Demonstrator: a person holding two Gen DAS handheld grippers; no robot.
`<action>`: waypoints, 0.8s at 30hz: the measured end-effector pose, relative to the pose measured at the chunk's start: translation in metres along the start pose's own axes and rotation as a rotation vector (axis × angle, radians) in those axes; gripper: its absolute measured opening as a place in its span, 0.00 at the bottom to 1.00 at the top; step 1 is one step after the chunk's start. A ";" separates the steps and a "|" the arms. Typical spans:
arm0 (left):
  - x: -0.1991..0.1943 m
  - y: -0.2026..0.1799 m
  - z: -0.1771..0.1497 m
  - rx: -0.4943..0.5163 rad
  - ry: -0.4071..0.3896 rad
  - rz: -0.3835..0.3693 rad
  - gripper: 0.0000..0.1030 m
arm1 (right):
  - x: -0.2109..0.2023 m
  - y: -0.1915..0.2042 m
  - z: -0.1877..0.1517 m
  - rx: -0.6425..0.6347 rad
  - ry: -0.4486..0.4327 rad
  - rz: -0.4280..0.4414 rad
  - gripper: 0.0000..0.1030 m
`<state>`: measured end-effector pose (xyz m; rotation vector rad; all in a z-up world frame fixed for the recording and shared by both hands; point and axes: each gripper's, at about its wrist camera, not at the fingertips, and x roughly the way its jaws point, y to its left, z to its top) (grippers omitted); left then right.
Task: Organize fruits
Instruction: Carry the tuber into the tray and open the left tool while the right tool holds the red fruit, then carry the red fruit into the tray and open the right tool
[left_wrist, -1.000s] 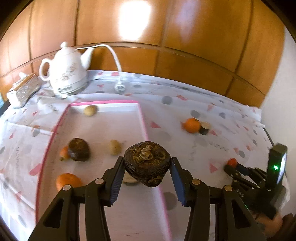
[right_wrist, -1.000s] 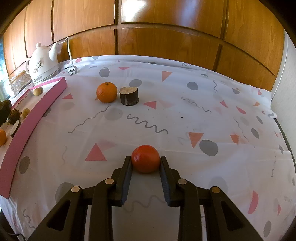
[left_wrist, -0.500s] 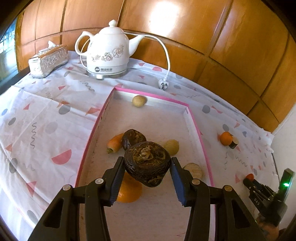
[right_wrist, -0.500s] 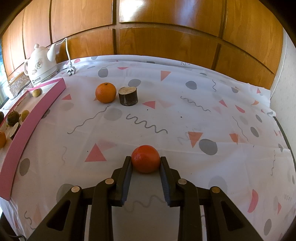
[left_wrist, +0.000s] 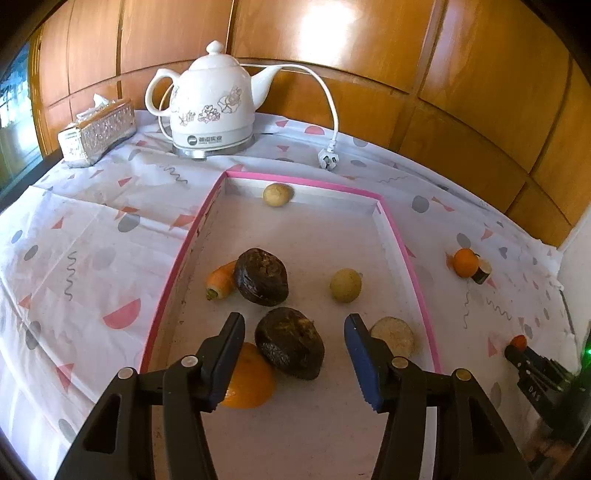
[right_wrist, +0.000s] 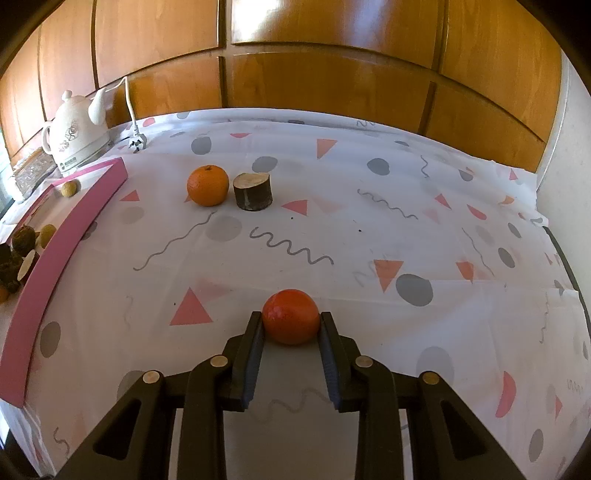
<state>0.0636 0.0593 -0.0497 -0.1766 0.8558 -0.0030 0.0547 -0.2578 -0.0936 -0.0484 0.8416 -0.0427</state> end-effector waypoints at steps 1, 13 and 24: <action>-0.001 -0.002 -0.001 0.007 -0.003 0.007 0.55 | 0.000 0.000 0.001 0.007 0.004 0.005 0.28; -0.012 -0.012 -0.007 0.056 -0.035 0.038 0.59 | -0.022 0.072 0.011 -0.079 0.013 0.274 0.28; -0.025 0.003 -0.004 0.019 -0.075 0.064 0.63 | -0.053 0.141 0.022 -0.187 -0.025 0.457 0.28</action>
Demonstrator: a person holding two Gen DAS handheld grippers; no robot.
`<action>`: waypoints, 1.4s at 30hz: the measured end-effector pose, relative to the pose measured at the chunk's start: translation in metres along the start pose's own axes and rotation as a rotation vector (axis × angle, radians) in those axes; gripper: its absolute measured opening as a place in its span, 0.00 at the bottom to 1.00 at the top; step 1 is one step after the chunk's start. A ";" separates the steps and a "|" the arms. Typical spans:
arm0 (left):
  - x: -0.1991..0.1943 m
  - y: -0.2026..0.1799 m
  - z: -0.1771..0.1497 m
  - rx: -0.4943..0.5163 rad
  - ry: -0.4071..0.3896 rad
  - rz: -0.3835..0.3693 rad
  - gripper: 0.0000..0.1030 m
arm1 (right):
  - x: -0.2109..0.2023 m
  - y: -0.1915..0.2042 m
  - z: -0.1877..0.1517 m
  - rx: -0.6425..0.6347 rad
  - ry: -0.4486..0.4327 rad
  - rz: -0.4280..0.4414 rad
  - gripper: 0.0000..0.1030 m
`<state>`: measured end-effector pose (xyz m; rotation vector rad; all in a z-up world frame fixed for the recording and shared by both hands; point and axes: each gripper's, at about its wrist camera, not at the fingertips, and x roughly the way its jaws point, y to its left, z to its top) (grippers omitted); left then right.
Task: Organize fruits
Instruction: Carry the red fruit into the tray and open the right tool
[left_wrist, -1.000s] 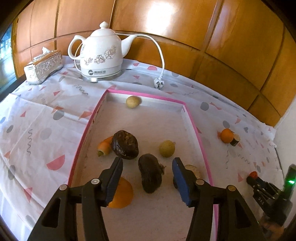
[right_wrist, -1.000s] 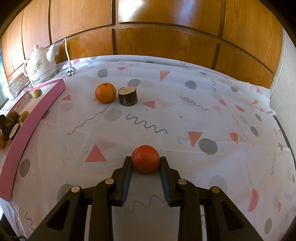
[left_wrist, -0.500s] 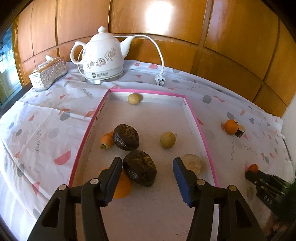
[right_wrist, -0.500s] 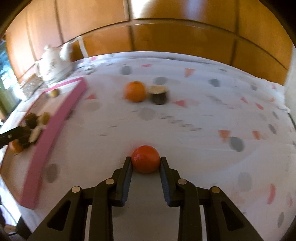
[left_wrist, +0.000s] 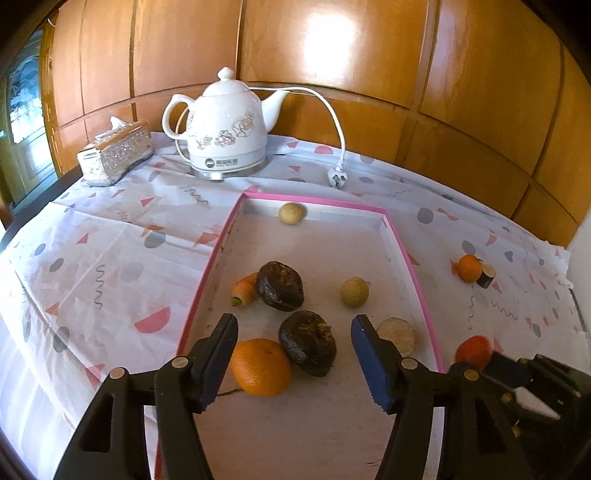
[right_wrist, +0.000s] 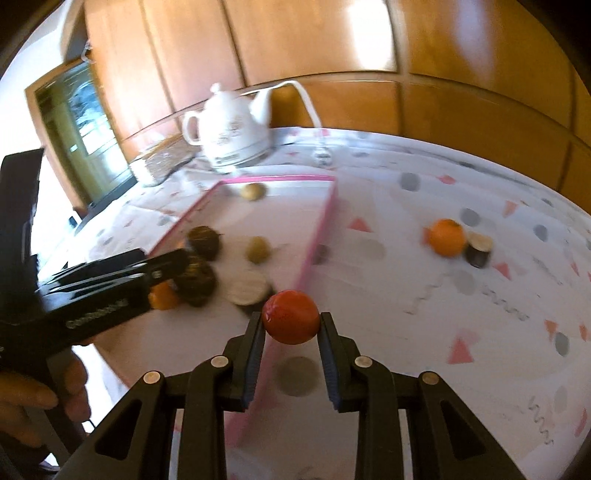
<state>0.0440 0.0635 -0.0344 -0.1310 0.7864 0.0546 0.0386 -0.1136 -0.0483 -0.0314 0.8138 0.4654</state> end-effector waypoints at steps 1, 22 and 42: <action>-0.001 0.002 0.000 -0.003 -0.002 0.004 0.64 | 0.001 0.005 -0.001 -0.011 0.003 0.006 0.28; -0.009 0.029 -0.003 -0.062 -0.016 0.019 0.68 | 0.038 0.044 0.012 -0.095 0.070 0.019 0.35; -0.015 0.005 -0.005 -0.003 -0.019 -0.025 0.69 | 0.004 0.009 0.011 0.057 -0.023 -0.046 0.35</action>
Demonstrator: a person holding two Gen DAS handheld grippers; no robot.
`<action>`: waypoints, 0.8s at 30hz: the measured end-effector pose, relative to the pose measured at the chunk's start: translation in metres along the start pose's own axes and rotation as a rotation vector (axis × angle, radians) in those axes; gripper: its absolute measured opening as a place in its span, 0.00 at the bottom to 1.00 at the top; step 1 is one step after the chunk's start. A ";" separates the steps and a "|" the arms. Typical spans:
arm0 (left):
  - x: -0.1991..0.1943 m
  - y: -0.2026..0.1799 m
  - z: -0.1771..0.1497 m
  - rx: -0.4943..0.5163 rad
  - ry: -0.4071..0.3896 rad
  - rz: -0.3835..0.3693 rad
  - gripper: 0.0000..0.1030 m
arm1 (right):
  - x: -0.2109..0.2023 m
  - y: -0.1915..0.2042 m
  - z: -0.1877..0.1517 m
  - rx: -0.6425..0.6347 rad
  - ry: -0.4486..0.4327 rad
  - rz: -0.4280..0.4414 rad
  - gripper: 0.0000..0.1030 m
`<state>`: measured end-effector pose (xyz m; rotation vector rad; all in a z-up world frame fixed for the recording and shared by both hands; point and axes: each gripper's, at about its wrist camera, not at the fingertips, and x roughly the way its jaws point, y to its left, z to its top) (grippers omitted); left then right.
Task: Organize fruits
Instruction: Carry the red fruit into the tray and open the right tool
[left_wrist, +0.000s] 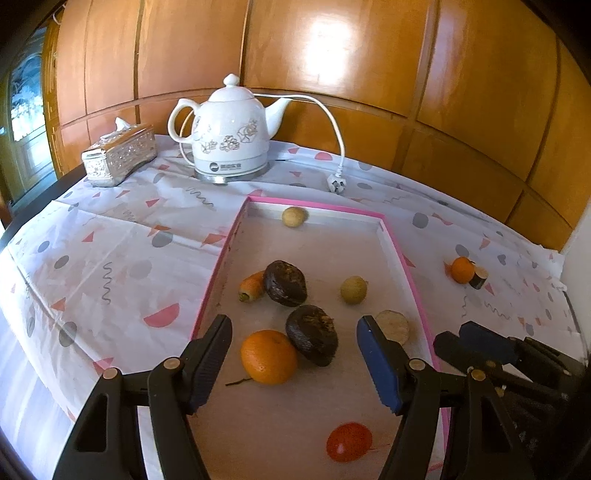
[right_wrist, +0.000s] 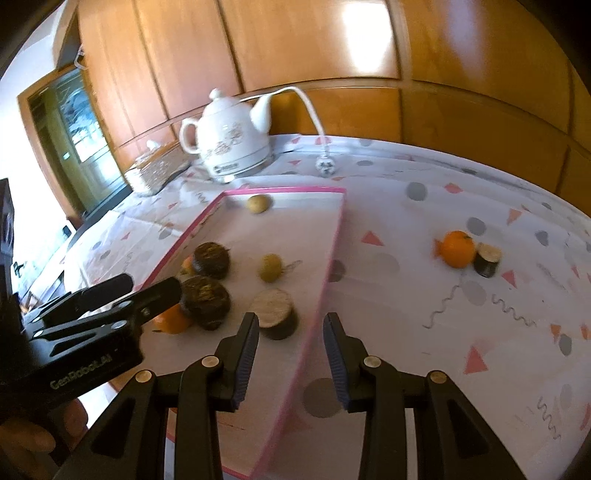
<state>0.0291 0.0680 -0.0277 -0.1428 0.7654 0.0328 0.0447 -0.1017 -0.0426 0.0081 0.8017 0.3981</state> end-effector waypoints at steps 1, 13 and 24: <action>0.000 -0.002 0.000 0.005 -0.001 -0.001 0.69 | 0.000 -0.004 0.000 0.010 0.001 -0.007 0.35; -0.001 -0.033 0.001 0.096 -0.004 -0.046 0.70 | -0.010 -0.065 -0.011 0.136 -0.003 -0.133 0.35; 0.007 -0.068 0.003 0.167 0.013 -0.099 0.70 | -0.011 -0.136 -0.021 0.281 0.019 -0.250 0.35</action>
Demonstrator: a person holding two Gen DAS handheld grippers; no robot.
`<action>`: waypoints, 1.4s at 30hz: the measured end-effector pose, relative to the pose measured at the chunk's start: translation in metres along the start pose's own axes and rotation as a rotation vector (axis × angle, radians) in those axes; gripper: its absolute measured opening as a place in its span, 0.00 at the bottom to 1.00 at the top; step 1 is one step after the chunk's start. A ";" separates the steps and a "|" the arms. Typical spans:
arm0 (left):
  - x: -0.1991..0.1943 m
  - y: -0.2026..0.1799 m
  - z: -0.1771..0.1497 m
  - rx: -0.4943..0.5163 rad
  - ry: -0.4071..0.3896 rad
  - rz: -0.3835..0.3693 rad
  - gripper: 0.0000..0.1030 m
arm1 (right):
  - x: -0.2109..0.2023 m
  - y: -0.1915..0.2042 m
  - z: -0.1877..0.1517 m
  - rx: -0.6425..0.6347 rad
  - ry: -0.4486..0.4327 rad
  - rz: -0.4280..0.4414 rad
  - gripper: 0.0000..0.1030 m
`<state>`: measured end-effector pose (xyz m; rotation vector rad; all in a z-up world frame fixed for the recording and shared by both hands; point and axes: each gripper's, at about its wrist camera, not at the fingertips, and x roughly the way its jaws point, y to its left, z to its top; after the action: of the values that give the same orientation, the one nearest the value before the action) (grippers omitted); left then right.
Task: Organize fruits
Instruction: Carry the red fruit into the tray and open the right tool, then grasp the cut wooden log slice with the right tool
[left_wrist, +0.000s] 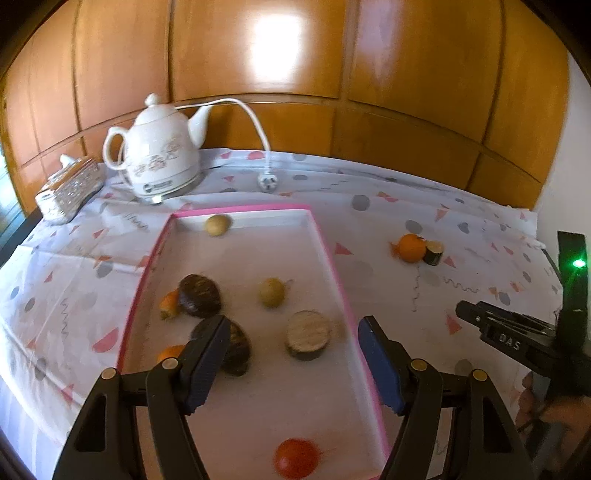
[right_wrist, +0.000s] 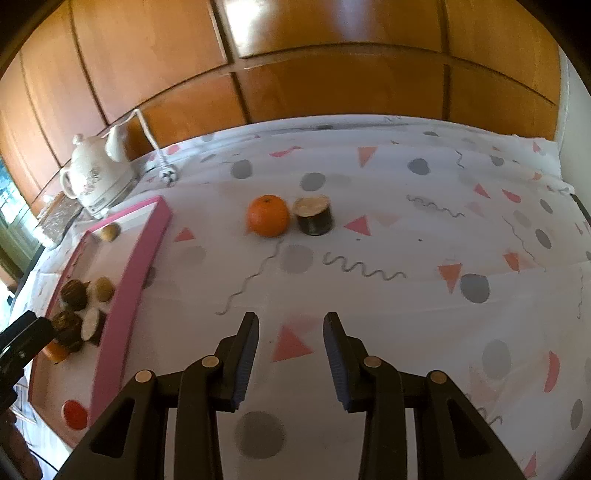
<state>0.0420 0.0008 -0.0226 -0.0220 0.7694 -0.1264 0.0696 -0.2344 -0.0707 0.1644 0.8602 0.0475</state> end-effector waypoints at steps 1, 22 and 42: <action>0.001 -0.003 0.001 0.003 0.001 -0.003 0.70 | 0.001 -0.002 0.001 0.001 -0.001 -0.003 0.35; 0.080 -0.079 0.055 0.037 0.077 -0.090 0.65 | 0.043 -0.014 0.048 -0.104 -0.003 -0.048 0.35; 0.135 -0.105 0.077 0.015 0.127 -0.120 0.65 | 0.082 -0.010 0.073 -0.215 -0.001 -0.007 0.33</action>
<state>0.1802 -0.1216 -0.0537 -0.0463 0.8944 -0.2499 0.1775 -0.2441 -0.0870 -0.0401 0.8492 0.1325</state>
